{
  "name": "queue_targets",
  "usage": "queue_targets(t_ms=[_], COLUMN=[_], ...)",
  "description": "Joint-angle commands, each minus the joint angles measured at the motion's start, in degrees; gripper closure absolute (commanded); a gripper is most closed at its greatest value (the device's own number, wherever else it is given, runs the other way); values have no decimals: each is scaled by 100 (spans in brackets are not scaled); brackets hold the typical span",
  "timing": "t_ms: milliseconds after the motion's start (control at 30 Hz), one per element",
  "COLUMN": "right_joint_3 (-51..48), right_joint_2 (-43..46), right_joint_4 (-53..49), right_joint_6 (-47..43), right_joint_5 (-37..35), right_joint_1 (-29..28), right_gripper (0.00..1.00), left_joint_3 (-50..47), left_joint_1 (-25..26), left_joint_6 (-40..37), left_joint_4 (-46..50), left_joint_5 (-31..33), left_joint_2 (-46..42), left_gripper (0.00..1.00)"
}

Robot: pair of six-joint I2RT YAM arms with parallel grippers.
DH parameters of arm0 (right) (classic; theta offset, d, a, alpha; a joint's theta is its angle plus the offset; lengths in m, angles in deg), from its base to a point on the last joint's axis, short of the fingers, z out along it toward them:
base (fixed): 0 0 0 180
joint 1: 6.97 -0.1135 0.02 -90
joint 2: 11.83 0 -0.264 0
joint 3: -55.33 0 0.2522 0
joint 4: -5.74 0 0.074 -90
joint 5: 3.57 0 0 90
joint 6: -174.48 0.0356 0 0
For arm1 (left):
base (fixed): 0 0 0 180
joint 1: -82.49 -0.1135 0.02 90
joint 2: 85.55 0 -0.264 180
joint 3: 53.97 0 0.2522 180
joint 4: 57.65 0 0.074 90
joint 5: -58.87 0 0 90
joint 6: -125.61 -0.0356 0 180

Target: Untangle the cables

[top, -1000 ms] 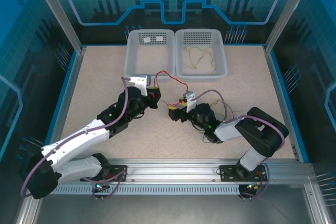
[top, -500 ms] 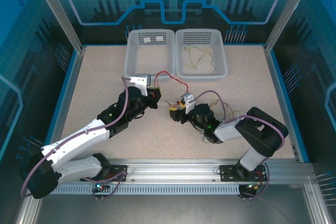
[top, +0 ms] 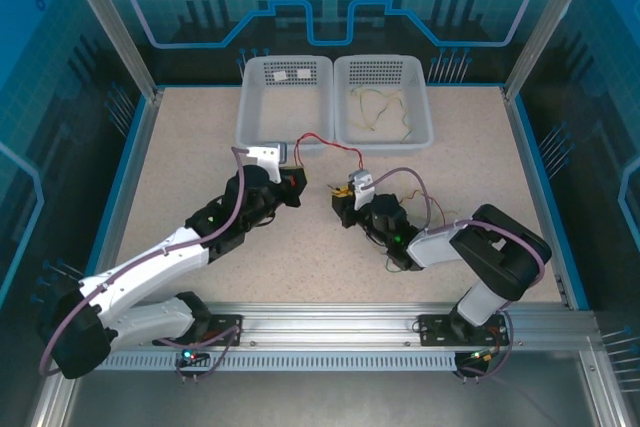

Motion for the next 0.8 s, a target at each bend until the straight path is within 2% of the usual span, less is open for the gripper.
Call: queue_targets(t_ms=[0, 167, 400, 767], right_joint_3=[57, -136, -394, -374], right_joint_2=[255, 758, 1765, 3674], right_joint_4=[-231, -755, -1886, -3658], right_joint_6=[-229, -560, -703, -931], right_joint_5=[-166, -113, 87, 619], right_joint_1=[-23, 99, 828, 2231], right_gripper=[90, 100, 100, 100], left_joint_3=[-146, -286, -634, -1114], left_joint_1=[-83, -448, -1348, -2223], left_joint_6=[-29, -28, 103, 228], left_joint_4=[-69, 125, 222, 180], left_joint_5=[327, 463, 185, 217], left_joint_2=[-282, -616, -1181, -1488], left_gripper=[100, 100, 100, 100])
